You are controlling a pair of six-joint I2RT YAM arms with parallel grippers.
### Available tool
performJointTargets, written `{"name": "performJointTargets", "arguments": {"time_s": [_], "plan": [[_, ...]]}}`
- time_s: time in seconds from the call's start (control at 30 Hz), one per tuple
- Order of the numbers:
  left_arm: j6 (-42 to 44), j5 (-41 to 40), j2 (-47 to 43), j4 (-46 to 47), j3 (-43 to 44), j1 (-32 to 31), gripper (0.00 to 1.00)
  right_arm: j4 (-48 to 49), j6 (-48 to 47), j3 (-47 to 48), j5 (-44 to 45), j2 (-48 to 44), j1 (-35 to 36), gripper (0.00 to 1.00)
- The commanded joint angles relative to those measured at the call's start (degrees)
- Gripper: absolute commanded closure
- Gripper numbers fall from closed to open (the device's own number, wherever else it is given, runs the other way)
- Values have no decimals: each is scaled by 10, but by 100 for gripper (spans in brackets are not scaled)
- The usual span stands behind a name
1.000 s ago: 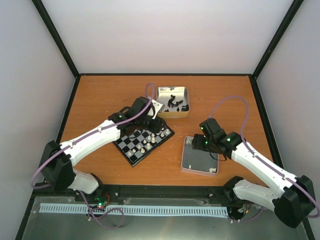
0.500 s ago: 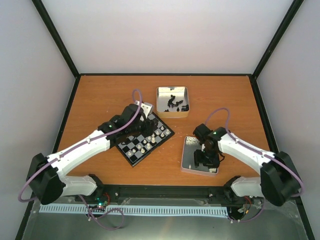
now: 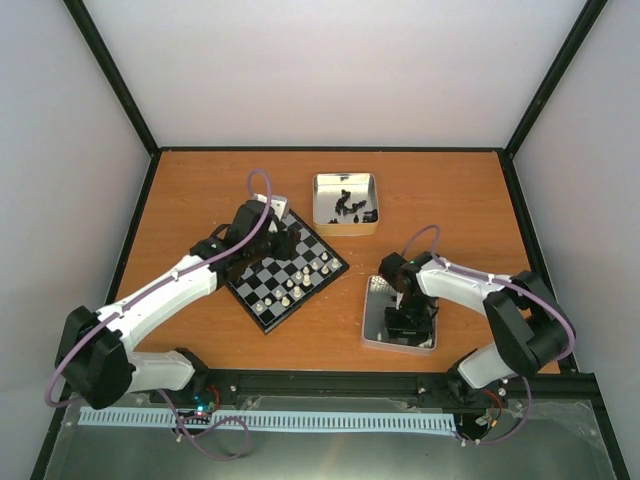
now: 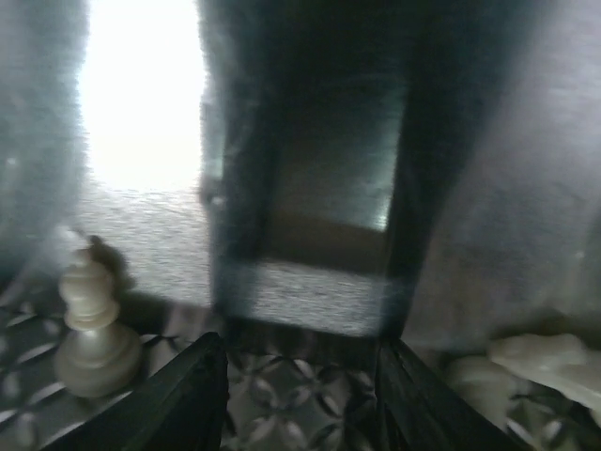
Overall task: Set up the chess pieces on the board
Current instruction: Adjust the storage box at the center of the board.
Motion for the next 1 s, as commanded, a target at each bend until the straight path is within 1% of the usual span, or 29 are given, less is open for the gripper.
{"name": "performJointTargets", "arguments": {"time_s": [0.0, 0.07, 0.17, 0.23, 0.27, 0.3, 0.4, 0.47, 0.57, 0.77, 0.83, 0.9, 0.97], "plan": [[10, -10, 25, 14, 33, 8, 44, 53, -29, 16, -54, 30, 0, 56], [13, -11, 31, 11, 38, 11, 44, 70, -34, 24, -65, 39, 0, 57], [14, -14, 40, 6, 47, 14, 44, 102, -38, 36, -85, 55, 0, 63], [14, -16, 45, -1, 55, 14, 44, 128, -34, 42, -84, 63, 0, 69], [15, -16, 48, -2, 58, 14, 44, 138, -31, 45, -78, 67, 0, 71], [16, -16, 51, -3, 60, 14, 44, 146, -29, 49, -68, 71, 0, 76], [16, -19, 57, -8, 67, 15, 44, 159, -19, 61, -25, 81, 0, 87], [16, -20, 58, -11, 71, 14, 44, 162, -13, 69, 5, 81, 0, 91], [17, -20, 60, -14, 73, 15, 44, 162, -10, 78, 41, 73, -1, 94], [16, -21, 60, -16, 72, 15, 44, 161, -5, 81, 70, 46, -2, 95], [15, -21, 58, -15, 71, 15, 44, 158, -5, 78, 81, 29, -2, 93], [14, -21, 56, -13, 70, 16, 44, 154, -9, 78, 97, 9, -2, 88], [14, -14, 55, -11, 69, 16, 44, 150, -22, 89, 113, -6, -3, 78]]}}
